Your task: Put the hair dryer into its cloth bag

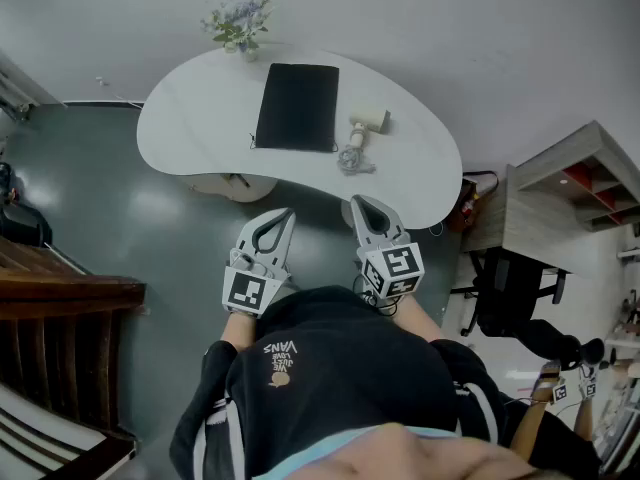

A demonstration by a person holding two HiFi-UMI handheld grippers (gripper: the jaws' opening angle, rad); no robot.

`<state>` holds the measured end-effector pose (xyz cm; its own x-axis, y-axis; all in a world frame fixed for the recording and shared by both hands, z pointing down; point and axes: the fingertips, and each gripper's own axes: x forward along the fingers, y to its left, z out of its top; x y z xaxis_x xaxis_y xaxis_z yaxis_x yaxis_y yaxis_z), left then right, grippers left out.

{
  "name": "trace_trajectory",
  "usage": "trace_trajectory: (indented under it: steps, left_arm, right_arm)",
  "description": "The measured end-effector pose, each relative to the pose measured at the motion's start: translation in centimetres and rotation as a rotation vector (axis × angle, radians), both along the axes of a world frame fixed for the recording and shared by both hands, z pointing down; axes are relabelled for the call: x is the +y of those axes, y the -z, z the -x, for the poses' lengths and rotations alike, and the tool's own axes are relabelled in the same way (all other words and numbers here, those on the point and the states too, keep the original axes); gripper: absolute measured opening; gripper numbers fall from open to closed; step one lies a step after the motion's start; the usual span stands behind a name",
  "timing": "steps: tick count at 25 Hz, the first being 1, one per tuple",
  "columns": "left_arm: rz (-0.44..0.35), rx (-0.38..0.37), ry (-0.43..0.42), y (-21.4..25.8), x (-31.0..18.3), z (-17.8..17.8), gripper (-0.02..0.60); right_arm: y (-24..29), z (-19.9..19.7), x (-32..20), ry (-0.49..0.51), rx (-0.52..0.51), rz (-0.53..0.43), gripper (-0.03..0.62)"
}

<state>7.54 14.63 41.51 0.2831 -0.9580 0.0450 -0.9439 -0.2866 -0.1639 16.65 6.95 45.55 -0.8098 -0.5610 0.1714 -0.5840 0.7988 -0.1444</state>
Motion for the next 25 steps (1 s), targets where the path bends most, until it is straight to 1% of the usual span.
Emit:
trace_trajectory:
  steps: [3,7,11,14,20,25]
  left_arm:
    - [-0.004,-0.01,-0.003,0.0,0.5,-0.5,0.018]
    - [-0.005,-0.001,0.006,-0.2,1.1,-1.1,0.018]
    - [-0.007,-0.008,0.012,-0.6,1.5,-1.2,0.02]
    - [0.009,0.004,0.007,-1.3,1.3,-1.0,0.02]
    - [0.042,0.021,-0.047,-2.9,-0.9,0.6,0.021]
    - [0.071,-0.003,-0.097,-3.8,-3.8,3.5,0.021]
  right_arm:
    - [0.2,-0.4,0.4,0.001,0.005,-0.005,0.041]
    - [0.0,-0.8,1.0,0.003,0.006,-0.001,0.043]
    - [-0.9,-1.0,1.4,-0.004,0.006,0.021,0.044]
    - [-1.6,-0.8,1.3,-0.021,0.006,0.043,0.044]
    - [-2.3,0.2,-0.5,-0.086,-0.004,0.063,0.046]
    - [-2.9,2.1,-3.4,-0.161,-0.031,0.089,0.046]
